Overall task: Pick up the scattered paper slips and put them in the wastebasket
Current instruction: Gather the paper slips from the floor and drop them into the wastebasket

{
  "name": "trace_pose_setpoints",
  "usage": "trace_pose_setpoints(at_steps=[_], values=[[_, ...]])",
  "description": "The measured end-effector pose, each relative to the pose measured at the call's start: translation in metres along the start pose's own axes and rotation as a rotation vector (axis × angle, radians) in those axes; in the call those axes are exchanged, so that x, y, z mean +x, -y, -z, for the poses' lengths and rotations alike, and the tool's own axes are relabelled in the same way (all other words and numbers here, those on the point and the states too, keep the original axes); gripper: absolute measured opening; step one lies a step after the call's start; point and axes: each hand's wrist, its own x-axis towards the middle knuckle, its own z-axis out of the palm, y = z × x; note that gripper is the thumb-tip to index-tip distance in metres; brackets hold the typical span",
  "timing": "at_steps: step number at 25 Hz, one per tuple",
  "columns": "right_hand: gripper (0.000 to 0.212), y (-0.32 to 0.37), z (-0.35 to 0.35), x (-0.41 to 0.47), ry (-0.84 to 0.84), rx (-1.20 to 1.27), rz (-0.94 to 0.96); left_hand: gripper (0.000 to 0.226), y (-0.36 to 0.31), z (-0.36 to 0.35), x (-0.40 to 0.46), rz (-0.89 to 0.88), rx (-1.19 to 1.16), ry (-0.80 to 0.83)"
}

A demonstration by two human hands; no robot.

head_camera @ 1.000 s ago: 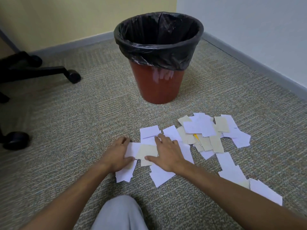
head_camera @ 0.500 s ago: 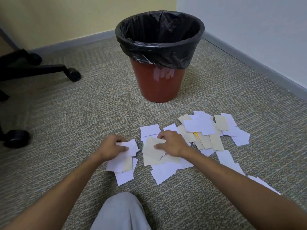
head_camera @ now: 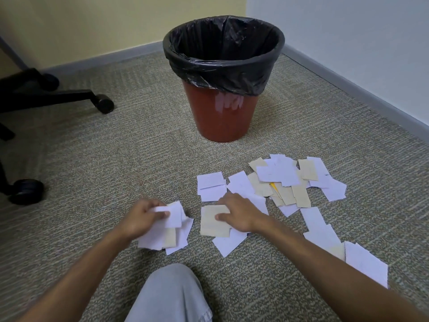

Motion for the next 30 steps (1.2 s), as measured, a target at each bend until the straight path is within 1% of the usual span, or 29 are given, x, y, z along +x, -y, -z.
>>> trace_pose_setpoints(at_steps=[2,3,5,7,10,13,15,17,19,21,23,25,27,30], values=[[0.047,0.002,-0.003,0.000,-0.034,-0.170,0.059,0.005,0.018,-0.014,0.007,-0.050,0.132,0.010],[0.047,0.002,-0.005,0.001,-0.055,-0.223,0.090,0.005,0.025,-0.019,0.012,-0.093,0.260,0.003],[0.046,0.003,-0.009,0.001,-0.089,-0.308,0.149,0.023,0.032,-0.026,0.018,-0.134,0.529,0.003],[0.048,0.005,-0.013,0.001,-0.098,-0.360,0.170,0.031,0.030,-0.031,0.020,-0.123,0.601,0.014],[0.050,0.007,-0.014,0.003,-0.082,-0.386,0.169,0.031,0.023,-0.035,0.022,-0.129,0.582,0.036],[0.045,0.009,-0.010,0.006,-0.046,-0.359,0.131,0.024,0.020,-0.036,0.021,-0.158,0.553,-0.014],[0.042,0.011,-0.008,0.006,-0.030,-0.298,0.112,0.018,0.016,-0.037,0.017,-0.143,0.497,-0.062],[0.037,0.012,-0.007,0.005,-0.026,-0.206,0.113,0.015,0.012,-0.036,0.015,-0.110,0.464,-0.076],[0.035,0.013,-0.005,0.002,-0.018,-0.119,0.115,0.016,0.008,-0.033,0.014,-0.079,0.421,-0.080],[0.036,0.013,-0.001,0.000,-0.016,-0.043,0.096,0.023,0.003,-0.028,0.012,-0.065,0.377,-0.079],[0.034,0.012,0.006,-0.003,-0.044,0.090,0.070,0.034,-0.003,-0.023,0.010,-0.087,0.323,-0.076],[0.030,0.011,0.020,-0.009,-0.083,0.312,0.045,0.040,-0.014,-0.017,0.007,-0.100,0.216,-0.079],[0.022,0.012,0.037,-0.018,-0.124,0.495,0.051,0.040,-0.028,-0.010,0.005,-0.118,0.083,-0.112],[0.014,0.014,0.065,-0.028,-0.286,0.668,0.036,0.030,-0.060,0.001,0.003,-0.192,-0.082,-0.191]])
